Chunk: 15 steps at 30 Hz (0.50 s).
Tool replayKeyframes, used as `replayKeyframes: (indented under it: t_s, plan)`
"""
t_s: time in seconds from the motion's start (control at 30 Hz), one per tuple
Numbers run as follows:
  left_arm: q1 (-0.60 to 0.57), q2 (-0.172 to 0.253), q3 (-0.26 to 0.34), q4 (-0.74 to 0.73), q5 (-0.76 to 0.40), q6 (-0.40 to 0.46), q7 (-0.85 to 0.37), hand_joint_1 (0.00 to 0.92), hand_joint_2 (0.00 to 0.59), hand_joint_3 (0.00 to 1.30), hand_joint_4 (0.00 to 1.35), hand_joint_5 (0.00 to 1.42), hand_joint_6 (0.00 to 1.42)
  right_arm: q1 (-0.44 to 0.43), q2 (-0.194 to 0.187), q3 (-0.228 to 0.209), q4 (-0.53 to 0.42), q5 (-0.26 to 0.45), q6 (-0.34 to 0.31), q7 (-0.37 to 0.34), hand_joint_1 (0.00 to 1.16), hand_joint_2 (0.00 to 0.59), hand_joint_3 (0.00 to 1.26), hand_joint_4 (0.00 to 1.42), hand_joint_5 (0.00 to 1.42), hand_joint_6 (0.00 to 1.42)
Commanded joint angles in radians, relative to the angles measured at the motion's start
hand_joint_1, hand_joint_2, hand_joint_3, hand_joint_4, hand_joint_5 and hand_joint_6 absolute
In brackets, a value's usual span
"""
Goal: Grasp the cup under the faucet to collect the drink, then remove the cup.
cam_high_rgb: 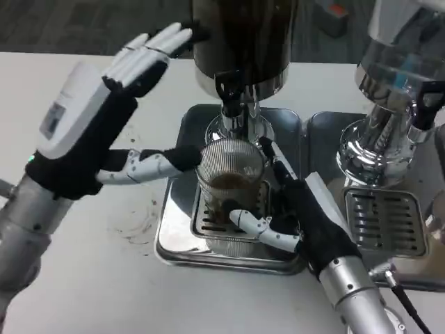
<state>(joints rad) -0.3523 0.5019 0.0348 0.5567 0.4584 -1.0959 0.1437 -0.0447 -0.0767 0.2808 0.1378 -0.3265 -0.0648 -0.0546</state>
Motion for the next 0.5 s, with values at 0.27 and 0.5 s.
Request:
replayKeyframes:
  t_s: [0.27, 0.5]
  plan:
    - [0.144, 0.058, 0.07, -0.045, -0.042, 0.107, 0.011, 0.0, 0.122, 0.08, 0.0, 0.13, 0.06, -0.002, 0.011, -0.002, 0.014, 0.012, -0.037, 0.003, 0.7, 0.254, 0.0, 0.0, 0.0, 0.02]
    - [0.224, 0.087, 0.066, 0.033, -0.021, 0.156, 0.026, 0.0, 0.122, 0.06, 0.0, 0.12, 0.04, -0.009, 0.028, -0.002, 0.037, 0.023, -0.058, -0.001, 0.7, 0.254, 0.0, 0.0, 0.0, 0.02]
